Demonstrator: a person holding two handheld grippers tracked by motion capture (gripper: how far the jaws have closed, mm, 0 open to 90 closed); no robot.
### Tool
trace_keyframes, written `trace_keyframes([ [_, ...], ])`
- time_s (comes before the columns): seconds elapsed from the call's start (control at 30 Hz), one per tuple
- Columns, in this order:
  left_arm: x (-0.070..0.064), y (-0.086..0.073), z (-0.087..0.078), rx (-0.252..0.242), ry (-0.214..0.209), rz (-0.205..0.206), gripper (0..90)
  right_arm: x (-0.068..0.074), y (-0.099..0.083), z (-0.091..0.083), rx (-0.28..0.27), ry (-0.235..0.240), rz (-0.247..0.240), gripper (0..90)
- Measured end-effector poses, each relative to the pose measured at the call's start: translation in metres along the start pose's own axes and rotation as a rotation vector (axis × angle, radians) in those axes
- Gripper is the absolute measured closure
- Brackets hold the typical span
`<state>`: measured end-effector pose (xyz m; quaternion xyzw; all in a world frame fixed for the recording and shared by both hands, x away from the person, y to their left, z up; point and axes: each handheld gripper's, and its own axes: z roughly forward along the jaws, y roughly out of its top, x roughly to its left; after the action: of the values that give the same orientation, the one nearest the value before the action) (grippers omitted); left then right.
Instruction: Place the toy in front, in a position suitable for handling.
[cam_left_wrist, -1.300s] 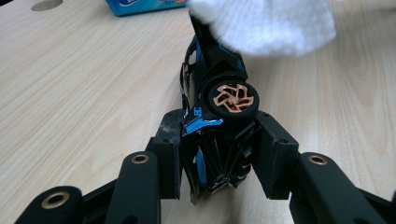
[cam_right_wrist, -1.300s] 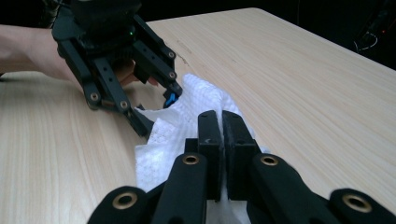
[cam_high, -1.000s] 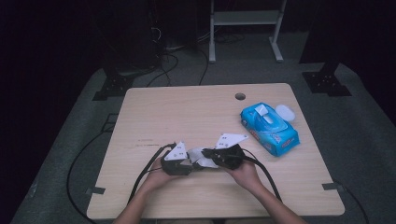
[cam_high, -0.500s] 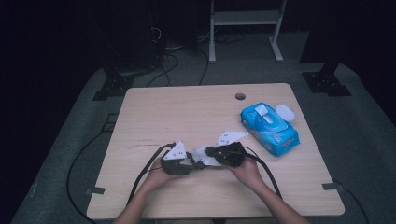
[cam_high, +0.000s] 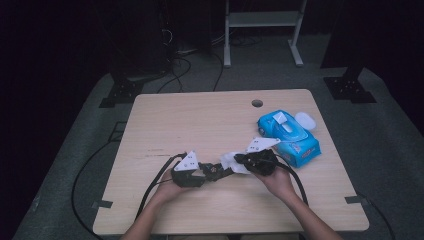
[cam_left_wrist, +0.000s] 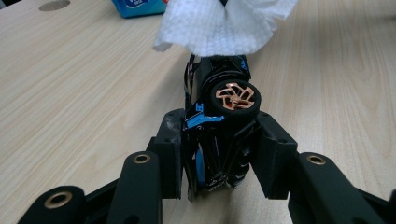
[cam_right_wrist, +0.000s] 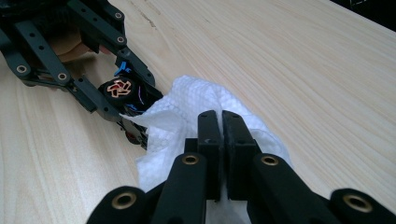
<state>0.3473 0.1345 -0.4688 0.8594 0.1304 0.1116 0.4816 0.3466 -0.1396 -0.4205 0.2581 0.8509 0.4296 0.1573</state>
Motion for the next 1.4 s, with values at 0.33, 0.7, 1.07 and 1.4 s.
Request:
trace_keyframes([
  [0.33,0.003,-0.003,-0.005,0.002,0.018,-0.008,58.6,0.015,0.01,0.019,-0.017,0.043,0.009,86.4],
  [0.7,0.005,-0.004,-0.006,0.002,0.015,-0.002,58.6,-0.01,-0.006,-0.002,-0.014,-0.014,0.04,86.5],
  [1.07,0.005,-0.005,-0.007,-0.003,0.014,-0.01,58.7,-0.023,-0.004,-0.033,-0.065,-0.047,0.079,86.5],
  [1.4,0.005,-0.005,-0.007,0.001,0.016,-0.004,58.6,-0.004,0.002,0.01,-0.03,0.036,0.07,86.5],
])
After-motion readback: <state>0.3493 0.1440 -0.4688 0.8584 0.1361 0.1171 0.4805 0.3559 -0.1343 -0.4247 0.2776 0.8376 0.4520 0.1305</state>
